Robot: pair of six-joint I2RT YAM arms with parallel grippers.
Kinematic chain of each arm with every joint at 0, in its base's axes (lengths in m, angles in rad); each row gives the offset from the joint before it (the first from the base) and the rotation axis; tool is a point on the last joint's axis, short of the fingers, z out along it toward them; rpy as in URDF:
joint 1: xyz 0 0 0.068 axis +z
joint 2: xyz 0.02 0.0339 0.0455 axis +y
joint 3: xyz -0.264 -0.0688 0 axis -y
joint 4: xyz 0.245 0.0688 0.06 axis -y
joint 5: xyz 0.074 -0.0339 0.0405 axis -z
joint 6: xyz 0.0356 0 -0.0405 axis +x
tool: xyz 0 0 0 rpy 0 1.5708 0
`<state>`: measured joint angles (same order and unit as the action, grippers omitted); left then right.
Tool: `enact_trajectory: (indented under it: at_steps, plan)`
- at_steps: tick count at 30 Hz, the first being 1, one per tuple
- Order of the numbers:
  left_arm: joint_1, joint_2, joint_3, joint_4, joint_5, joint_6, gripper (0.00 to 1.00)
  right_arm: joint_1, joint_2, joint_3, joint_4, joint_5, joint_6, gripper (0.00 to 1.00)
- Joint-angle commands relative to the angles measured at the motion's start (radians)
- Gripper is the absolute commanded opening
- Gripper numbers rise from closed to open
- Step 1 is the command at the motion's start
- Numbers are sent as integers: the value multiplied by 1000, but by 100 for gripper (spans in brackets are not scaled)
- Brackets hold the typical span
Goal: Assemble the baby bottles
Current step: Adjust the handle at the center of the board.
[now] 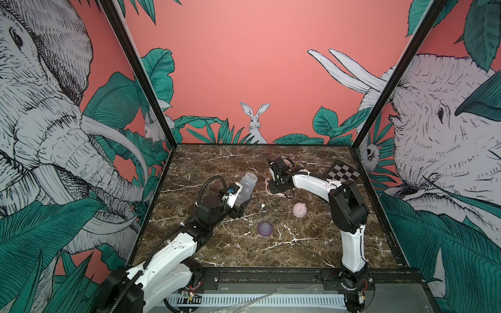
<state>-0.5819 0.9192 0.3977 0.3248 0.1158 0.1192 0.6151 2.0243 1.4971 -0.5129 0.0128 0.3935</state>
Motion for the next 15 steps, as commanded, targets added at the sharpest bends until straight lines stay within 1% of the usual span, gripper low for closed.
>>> enact_trajectory:
  at_steps: [1,4,6,11,15]
  plan:
    - [-1,2,-12,49,10,-13,70,0,-20,-30,31,39,130,48]
    - [-1,6,-14,54,13,-15,70,0,-14,9,0,0,32,60]
    - [-1,8,-13,51,15,-15,70,0,-38,15,-30,-29,-80,65]
    - [-1,3,-15,53,10,-10,70,2,-147,-64,-68,-40,-344,66]
    - [-1,9,-10,53,7,-3,70,6,-188,-133,-69,0,-519,66]
